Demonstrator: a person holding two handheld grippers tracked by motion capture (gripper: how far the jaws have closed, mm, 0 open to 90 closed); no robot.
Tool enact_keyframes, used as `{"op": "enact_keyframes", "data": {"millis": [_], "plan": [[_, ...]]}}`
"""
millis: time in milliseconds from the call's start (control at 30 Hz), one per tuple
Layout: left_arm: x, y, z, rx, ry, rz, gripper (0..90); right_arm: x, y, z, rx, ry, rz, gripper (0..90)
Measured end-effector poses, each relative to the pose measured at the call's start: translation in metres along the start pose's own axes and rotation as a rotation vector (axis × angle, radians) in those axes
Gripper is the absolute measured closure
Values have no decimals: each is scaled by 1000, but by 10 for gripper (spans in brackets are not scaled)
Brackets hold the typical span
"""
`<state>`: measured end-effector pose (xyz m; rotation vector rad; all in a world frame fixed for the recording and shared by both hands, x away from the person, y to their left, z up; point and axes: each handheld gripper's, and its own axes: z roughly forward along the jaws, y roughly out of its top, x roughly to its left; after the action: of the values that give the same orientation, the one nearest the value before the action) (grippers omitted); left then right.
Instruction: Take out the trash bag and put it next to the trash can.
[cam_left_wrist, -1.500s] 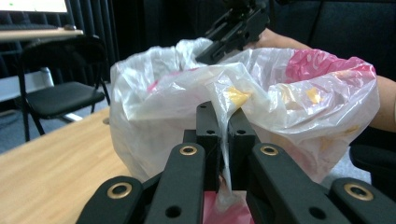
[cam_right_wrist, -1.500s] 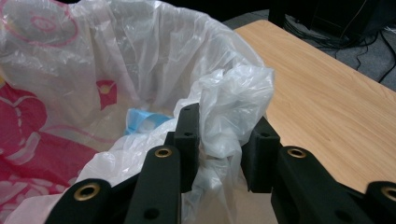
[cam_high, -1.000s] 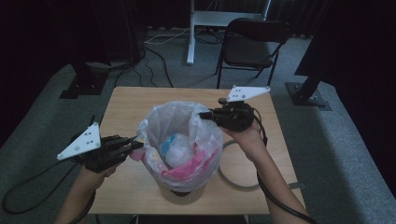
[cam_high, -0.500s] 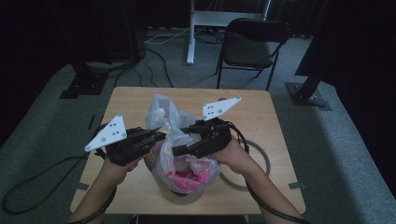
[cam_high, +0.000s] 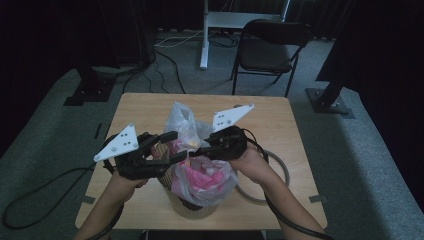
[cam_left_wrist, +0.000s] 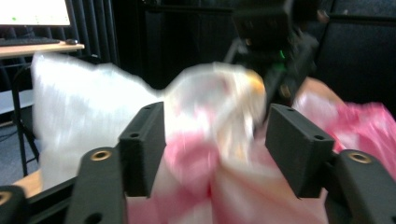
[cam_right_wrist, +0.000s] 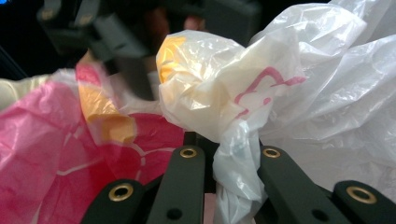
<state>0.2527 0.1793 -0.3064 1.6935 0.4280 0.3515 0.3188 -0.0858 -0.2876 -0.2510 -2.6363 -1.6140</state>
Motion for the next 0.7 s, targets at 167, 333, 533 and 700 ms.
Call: {"op": "enact_keyframes", "data": {"millis": [167, 333, 533, 700], "plan": [[-2, -17, -14, 71, 26, 7, 297, -3, 3, -8, -29, 3, 3, 865], [-3, -31, -22, 115, 47, -34, 263, -6, 12, -24, -85, -6, 6, 866], [1, -49, -33, 68, 23, -100, 263, -9, 32, -46, -124, -36, -12, 868], [-5, -54, -50, -41, 12, -87, 259, -12, 45, -60, -141, -12, -32, 868]]}}
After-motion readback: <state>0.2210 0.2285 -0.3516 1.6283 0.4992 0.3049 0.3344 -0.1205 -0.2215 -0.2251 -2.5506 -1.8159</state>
